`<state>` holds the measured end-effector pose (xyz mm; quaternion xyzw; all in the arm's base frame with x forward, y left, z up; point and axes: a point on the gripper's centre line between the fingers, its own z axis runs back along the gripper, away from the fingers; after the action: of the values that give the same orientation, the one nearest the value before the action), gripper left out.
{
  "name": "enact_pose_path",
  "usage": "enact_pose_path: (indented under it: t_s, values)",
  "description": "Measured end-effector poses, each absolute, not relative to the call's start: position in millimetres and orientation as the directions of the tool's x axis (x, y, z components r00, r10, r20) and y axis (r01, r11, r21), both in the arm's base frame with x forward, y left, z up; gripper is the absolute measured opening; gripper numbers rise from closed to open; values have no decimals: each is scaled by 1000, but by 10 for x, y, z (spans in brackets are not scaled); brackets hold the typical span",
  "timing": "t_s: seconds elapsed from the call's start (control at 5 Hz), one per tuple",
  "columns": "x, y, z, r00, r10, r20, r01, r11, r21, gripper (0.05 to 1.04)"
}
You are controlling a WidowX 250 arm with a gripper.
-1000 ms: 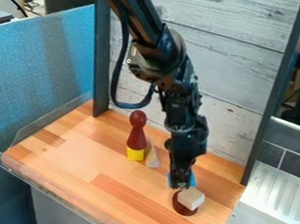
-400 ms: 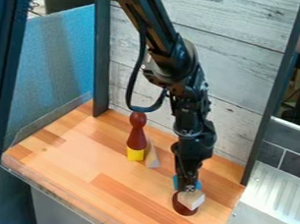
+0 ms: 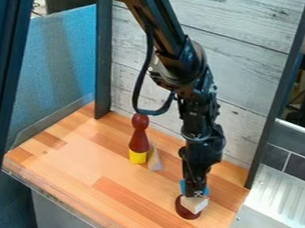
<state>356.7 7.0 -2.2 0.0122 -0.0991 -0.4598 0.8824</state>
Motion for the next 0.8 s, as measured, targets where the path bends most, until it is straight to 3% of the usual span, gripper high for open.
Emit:
enact_pose_path:
  t_s: [0.4,0.6,0.8]
  values:
    - [3566,29,-98,562,-813,154,808,579,108,562]
    - [3575,18,-96,563,-811,158,806,581,112,629]
    - [3581,-2,-99,566,-806,171,803,586,106,924]
